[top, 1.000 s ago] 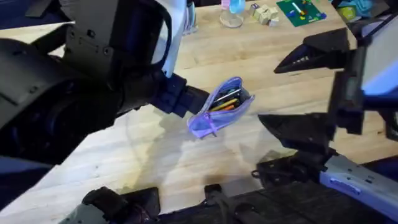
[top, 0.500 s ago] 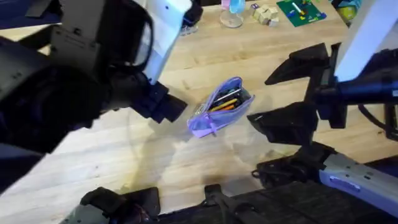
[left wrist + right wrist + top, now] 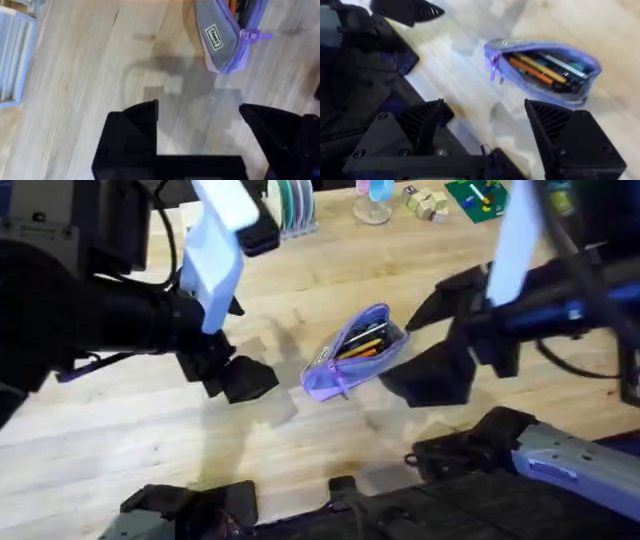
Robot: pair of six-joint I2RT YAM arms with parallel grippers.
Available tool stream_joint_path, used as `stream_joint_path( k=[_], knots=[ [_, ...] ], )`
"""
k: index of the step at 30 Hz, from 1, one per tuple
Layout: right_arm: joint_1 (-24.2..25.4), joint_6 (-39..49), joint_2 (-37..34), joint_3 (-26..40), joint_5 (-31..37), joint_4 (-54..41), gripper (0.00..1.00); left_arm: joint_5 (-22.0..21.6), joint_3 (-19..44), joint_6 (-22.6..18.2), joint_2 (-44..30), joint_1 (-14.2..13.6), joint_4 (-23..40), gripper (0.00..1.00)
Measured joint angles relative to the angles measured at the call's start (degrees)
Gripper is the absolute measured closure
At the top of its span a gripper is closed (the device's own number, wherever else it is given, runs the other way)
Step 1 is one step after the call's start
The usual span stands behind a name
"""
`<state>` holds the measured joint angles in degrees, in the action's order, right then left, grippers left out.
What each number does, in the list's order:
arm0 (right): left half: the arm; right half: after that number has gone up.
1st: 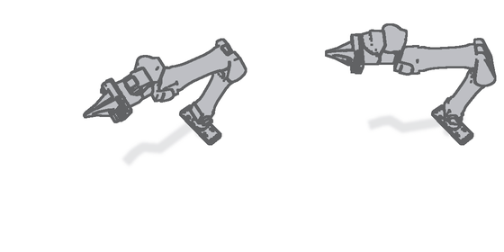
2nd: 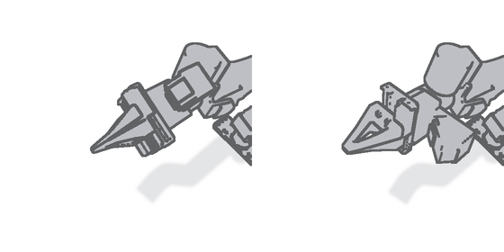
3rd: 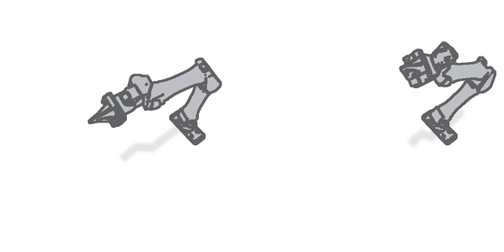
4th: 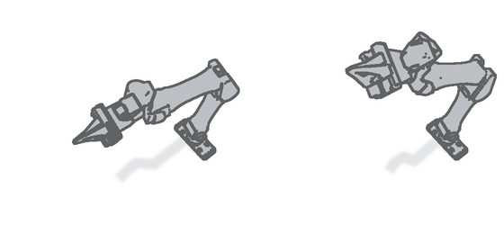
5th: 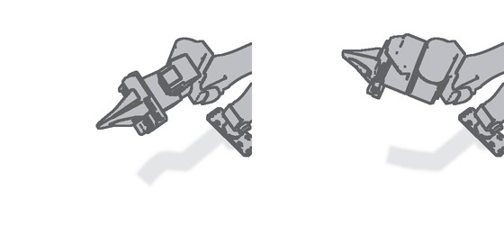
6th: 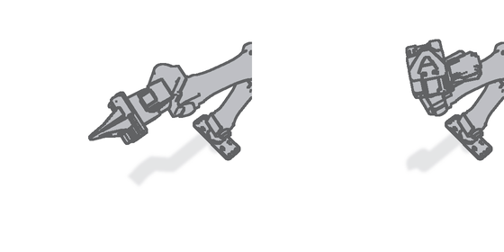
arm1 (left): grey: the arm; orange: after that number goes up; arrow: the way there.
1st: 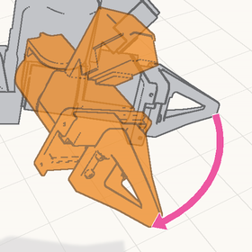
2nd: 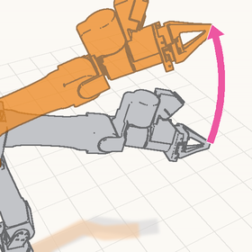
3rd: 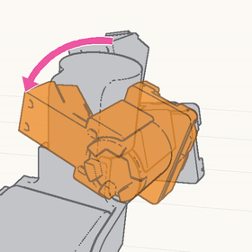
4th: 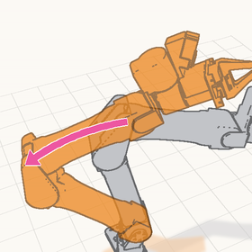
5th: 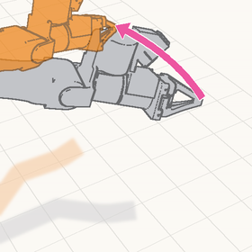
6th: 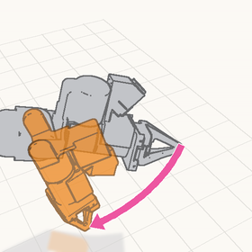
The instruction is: Unzip the bag, pick up the pens from the table one at a time and place them inside, then zip the bag closed.
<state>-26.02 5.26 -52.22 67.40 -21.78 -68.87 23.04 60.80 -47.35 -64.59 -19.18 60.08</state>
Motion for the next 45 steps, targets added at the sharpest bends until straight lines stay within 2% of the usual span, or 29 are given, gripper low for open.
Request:
stream_joint_path(
  k=[5,9,20,29,35,37,38,45],
  knots=[
    [0.0,-0.8,-2.8,-4.7,-2.9,0.8,0.004,3.8,-1.3,-5.5,-2.0,3.5,-0.1,0.008],
    [0.0,-1.0,-4.3,-8.8,-5.7,3.5,0.004,6.5,-3.8,-8.5,-4.1,5.0,0.0,0.008],
    [-1.1,-3.0,-6.7,-14.2,-7.4,11.2,0.004,9.5,-4.5,-12.5,-10.0,5.1,-1.4,0.008],
    [-8.9,-9.8,-10.8,-16.0,-7.7,15.3,0.004,11.4,-4.5,-15.0,-15.4,5.1,-4.7,0.008],
    [-13.6,-18.7,-11.4,-18.4,-2.8,20.5,0.004,12.1,-4.5,-15.3,-18.6,5.1,-5.3,0.008],
    [-14.6,-22.1,-11.4,-18.9,-0.1,21.3,0.004,12.5,-4.5,-15.3,-19.1,5.1,-5.3,0.008],
    [-15.3,-26.3,-11.4,-19.0,3.4,22.2,0.004,12.9,-4.5,-15.3,-19.4,5.1,-5.3,0.008],
    [-15.4,-31.2,-12.5,-19.0,6.6,23.8,0.004,13.3,-4.5,-15.3,-19.4,5.1,-5.7,0.007]
  ],
)
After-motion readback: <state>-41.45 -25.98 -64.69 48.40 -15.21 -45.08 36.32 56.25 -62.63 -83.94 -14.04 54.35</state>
